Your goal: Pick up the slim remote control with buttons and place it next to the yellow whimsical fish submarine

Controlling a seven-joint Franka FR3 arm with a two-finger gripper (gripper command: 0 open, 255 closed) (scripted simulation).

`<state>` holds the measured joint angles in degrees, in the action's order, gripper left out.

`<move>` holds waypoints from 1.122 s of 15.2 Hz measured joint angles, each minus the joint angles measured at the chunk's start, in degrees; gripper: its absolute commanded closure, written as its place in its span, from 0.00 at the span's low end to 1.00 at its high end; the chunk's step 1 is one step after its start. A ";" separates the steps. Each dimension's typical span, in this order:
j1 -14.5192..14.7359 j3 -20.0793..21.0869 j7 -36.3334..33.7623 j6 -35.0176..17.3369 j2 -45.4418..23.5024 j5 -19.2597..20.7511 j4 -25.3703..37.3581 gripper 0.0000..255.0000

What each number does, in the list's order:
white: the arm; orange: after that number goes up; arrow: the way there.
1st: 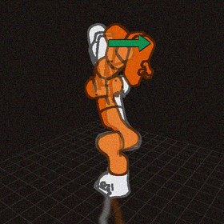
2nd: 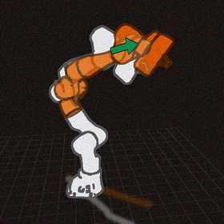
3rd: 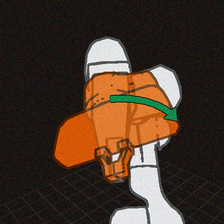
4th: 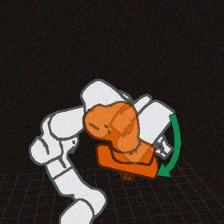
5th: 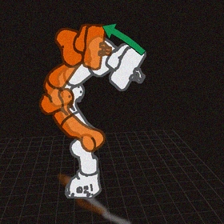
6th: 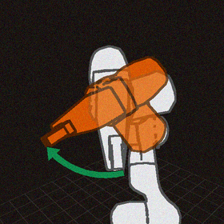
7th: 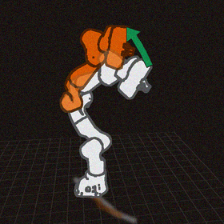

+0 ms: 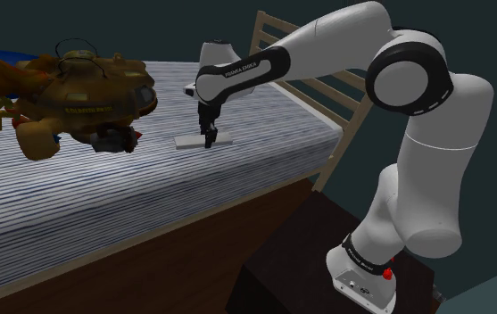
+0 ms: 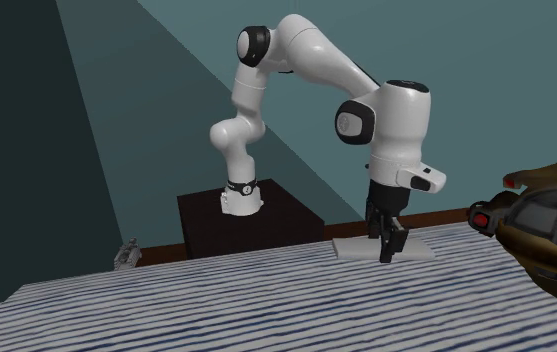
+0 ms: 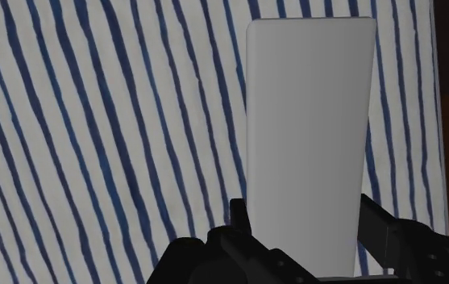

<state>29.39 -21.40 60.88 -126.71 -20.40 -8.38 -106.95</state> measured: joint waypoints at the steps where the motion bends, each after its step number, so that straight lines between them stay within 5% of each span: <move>1: 0.00 0.00 0.00 -0.03 0.00 0.00 -0.03 1.00; 2: 0.01 0.00 0.00 -0.05 0.00 0.00 -0.04 1.00; 3: 0.01 0.01 0.00 -0.05 0.00 -0.01 -0.04 0.00; 17: 0.58 -0.70 -1.13 5.90 3.52 1.75 2.70 0.00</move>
<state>29.97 -22.10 59.75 -120.81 -16.88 -6.63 -104.25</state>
